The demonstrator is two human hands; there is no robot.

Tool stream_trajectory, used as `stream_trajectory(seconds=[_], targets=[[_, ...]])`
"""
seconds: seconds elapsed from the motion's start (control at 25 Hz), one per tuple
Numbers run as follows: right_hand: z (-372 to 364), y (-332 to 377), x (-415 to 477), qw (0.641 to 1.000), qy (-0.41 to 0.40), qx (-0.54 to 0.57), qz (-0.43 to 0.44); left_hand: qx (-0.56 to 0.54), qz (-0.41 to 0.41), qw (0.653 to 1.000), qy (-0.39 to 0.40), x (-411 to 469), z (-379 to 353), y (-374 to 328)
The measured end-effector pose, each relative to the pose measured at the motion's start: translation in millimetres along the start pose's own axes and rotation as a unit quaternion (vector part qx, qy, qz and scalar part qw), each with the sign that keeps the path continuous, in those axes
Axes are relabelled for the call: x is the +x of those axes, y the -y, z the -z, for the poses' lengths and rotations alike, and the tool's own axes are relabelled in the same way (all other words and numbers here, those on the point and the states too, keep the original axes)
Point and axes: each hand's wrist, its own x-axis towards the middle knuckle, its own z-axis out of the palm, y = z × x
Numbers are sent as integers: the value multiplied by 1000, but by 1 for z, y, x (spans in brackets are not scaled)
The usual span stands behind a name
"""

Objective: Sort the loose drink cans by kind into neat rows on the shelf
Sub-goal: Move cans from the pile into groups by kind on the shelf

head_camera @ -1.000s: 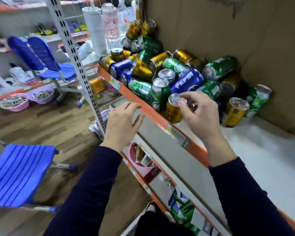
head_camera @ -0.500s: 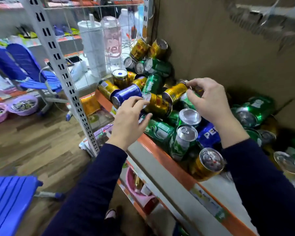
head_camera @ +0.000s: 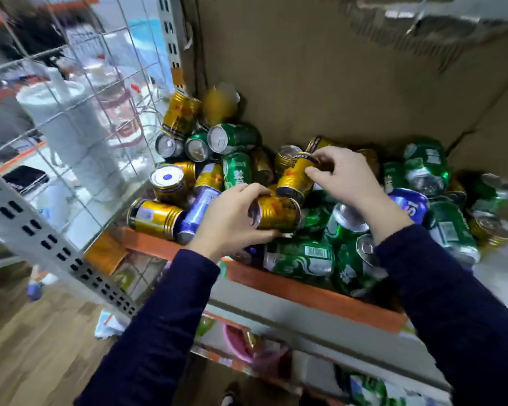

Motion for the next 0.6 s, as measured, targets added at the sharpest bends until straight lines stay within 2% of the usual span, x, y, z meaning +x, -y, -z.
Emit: stream_trajectory(seconds=[0.08,0.32,0.44,0.52,0.6], targets=[[-9,4,1,999,6,-37,-18,-42,7,997,-59,-8,11,17],[-26,15,10,980,28,-174,-91,-99,140,965,-197,-16,30,45],[-33,20,19,972,77,-188,-115,-161,178,947,-215,-12,34,52],[-36,25,25,970,105,-184,-119,-212,192,937,-200,-11,33,56],[-40,31,28,974,99,-161,-123,-240,198,935,-170,-9,31,59]])
